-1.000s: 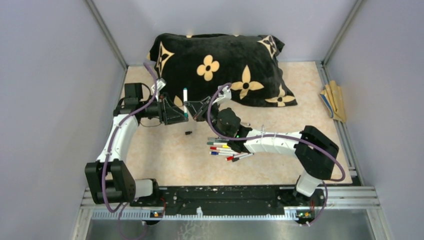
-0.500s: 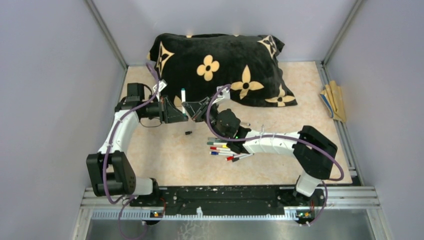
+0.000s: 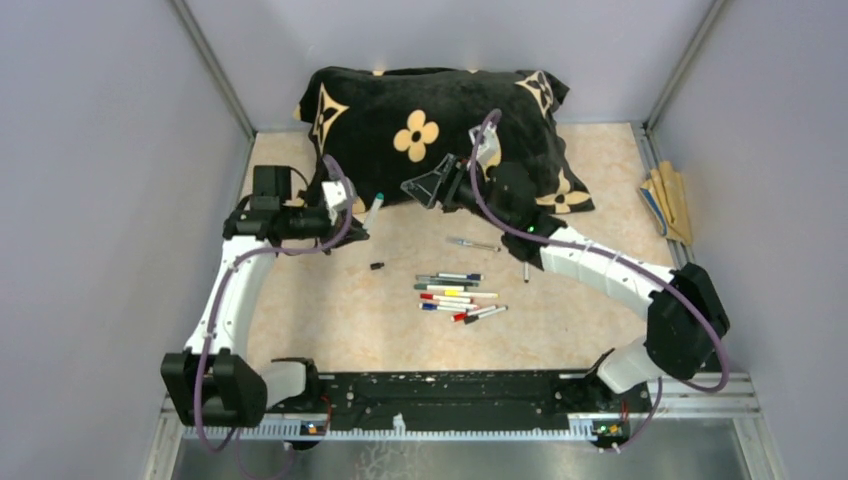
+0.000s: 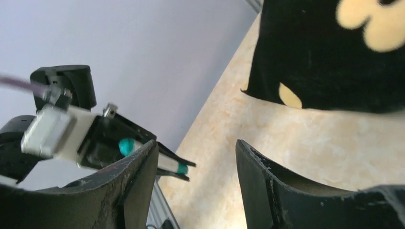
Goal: Open the pen caps
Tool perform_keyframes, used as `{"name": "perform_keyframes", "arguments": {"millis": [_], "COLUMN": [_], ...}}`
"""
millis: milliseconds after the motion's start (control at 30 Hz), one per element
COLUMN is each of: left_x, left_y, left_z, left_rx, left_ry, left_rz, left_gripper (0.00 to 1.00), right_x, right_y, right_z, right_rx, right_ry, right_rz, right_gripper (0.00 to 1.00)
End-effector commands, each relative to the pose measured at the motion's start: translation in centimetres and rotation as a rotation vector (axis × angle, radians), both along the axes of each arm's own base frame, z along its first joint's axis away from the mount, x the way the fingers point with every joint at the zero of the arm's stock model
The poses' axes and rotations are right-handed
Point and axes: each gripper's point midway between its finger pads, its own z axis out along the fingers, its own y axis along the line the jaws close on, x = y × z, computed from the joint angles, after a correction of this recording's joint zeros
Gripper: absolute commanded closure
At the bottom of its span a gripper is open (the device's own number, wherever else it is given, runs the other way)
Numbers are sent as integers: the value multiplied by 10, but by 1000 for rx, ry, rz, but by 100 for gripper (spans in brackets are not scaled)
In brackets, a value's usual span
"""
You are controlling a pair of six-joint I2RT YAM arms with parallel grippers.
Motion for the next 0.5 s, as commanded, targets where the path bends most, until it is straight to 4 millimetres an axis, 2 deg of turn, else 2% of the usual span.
{"name": "perform_keyframes", "arguments": {"millis": [0, 167, 333, 467], "left_x": [-7, -19, -17, -18], "left_y": [2, -5, -1, -2], "left_z": [-21, -32, -31, -28], "left_rx": [254, 401, 486, 496], "left_ry": [-245, -367, -446, -478], "left_rz": [-125, -225, -254, -270], "left_gripper": [100, 100, 100, 100], "right_x": [-33, -54, -56, -62], "right_y": [18, 32, 33, 36], "right_z": [9, 2, -24, -32], "right_rx": [-209, -267, -347, -349], "right_ry": [17, 69, 146, 169], "right_rz": [333, 551, 604, 640], "right_gripper": [39, 38, 38, 38]}}
